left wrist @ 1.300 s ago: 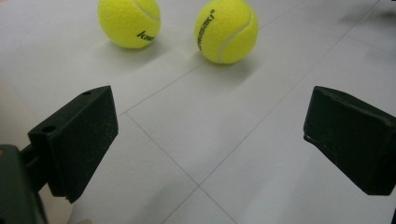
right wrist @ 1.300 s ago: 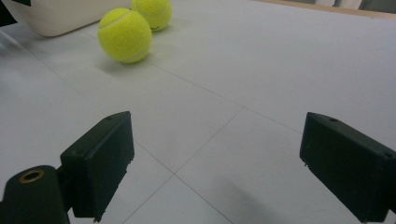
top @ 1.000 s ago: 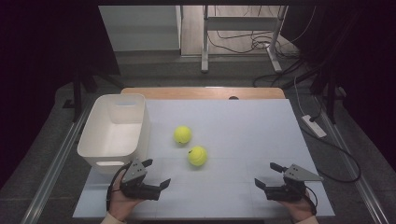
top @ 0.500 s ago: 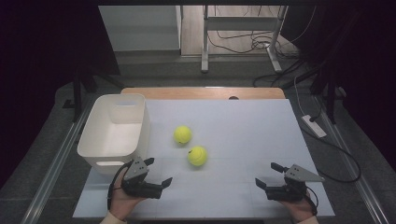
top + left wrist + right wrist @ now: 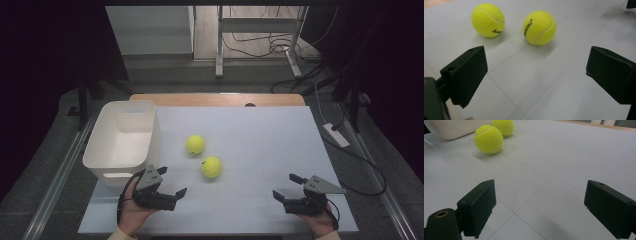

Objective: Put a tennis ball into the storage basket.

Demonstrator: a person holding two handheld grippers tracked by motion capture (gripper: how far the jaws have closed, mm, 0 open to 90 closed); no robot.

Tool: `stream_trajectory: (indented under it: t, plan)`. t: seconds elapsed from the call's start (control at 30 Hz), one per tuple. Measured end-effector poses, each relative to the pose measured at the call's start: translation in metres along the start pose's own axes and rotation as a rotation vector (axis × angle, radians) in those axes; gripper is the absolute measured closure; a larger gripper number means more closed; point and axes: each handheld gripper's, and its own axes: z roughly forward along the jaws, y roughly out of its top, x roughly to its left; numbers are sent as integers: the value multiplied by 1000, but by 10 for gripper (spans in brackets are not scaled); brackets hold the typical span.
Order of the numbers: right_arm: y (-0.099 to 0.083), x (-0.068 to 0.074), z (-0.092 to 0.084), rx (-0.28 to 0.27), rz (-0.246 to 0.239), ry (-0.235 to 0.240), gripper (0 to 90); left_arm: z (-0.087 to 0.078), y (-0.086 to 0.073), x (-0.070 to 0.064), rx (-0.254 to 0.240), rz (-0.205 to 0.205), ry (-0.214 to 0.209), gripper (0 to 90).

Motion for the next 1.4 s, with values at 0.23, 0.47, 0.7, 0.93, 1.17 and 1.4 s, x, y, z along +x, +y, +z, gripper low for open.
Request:
stream_trajectory:
  t: [0.23, 0.47, 0.7, 0.93, 1.17, 1.4]
  plan:
    - [0, 0, -1, -1, -1, -7, 103, 2, 8, 0, 11, 0, 2, 45]
    - [0, 0, -1, 0, 0, -7, 104, 7, 16, -3, 19, 10, -3, 44]
    - [0, 0, -1, 0, 0, -5, 104, 9, 21, -3, 25, 10, -3, 44]
    - [0, 0, 0, 0, 0, -6, 104, 13, 26, -4, 38, 5, -2, 45]
    - [0, -1, -1, -5, 1, -7, 104, 16, 30, -4, 48, 4, -3, 45]
    - [0, -1, -1, -9, 2, -6, 104, 21, 37, -4, 57, 9, -7, 45]
